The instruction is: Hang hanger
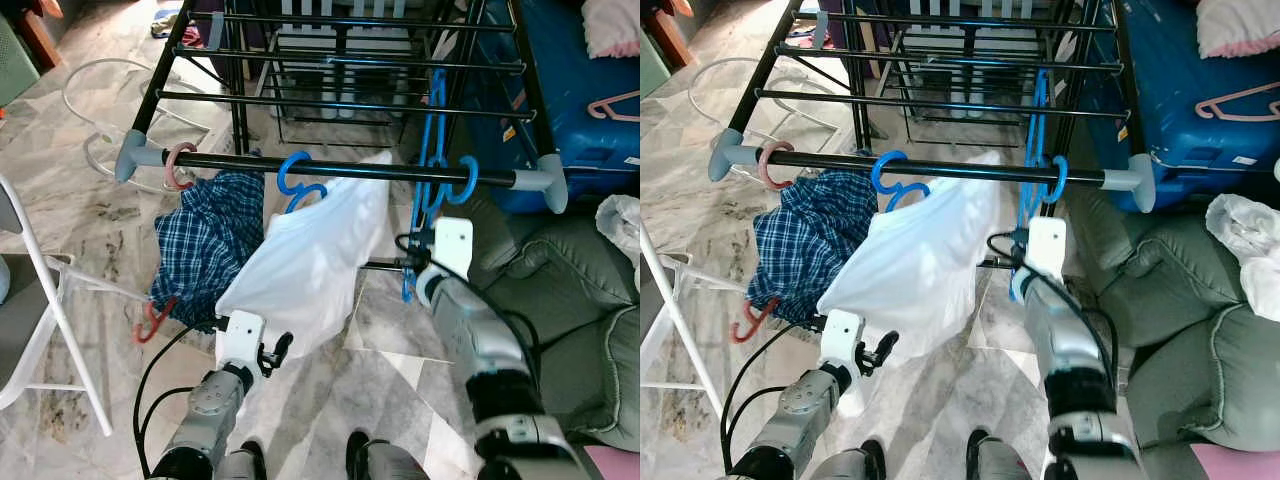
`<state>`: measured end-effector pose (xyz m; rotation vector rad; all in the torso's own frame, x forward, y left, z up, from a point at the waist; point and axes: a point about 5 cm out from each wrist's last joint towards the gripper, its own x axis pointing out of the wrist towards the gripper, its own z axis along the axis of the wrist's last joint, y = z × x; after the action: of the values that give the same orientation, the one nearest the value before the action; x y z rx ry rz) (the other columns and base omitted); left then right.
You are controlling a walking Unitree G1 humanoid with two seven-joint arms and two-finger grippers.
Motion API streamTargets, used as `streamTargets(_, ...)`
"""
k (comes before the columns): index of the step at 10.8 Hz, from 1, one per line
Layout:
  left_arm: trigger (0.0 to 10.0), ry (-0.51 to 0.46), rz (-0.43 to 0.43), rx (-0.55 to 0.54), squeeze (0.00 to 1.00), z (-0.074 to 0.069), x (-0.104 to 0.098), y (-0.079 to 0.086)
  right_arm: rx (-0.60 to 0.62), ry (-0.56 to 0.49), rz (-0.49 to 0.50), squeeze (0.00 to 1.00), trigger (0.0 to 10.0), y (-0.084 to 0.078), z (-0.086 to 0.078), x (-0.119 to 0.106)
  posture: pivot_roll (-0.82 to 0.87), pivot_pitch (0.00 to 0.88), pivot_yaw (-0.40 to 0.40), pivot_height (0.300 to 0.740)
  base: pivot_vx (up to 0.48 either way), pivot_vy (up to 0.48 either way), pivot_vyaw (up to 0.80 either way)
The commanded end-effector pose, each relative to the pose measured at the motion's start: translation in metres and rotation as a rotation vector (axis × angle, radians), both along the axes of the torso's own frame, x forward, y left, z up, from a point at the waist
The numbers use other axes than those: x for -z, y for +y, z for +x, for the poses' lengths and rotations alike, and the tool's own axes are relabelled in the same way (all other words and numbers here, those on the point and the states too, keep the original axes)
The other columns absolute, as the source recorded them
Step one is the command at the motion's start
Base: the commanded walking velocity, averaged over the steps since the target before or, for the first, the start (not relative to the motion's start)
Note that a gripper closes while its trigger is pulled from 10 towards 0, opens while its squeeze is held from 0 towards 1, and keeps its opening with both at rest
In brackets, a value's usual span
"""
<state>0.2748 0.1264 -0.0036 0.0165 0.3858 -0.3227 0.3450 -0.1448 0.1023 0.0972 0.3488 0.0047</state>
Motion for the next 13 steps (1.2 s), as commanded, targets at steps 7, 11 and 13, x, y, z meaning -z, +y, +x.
streamTargets(7,10.0,0.015,0.011,0.011,0.00,-0.001,0.002,-0.003,0.027,-0.103,-0.286,1.00,10.0,-0.028,-0.045,0.027,-0.07,0.202,0.007,0.740,0.000,0.000,0.00)
streamTargets(11,10.0,0.013,0.016,0.020,0.00,0.002,0.001,-0.005,0.077,-0.265,-0.433,1.00,10.0,-0.038,-0.061,0.019,-0.09,0.202,0.020,0.740,0.000,0.000,0.00)
streamTargets(13,10.0,0.002,0.027,0.011,0.00,0.005,-0.001,-0.004,0.115,-0.341,-0.455,1.00,10.0,-0.041,-0.062,0.010,-0.09,0.195,0.022,0.740,0.000,0.000,0.00)
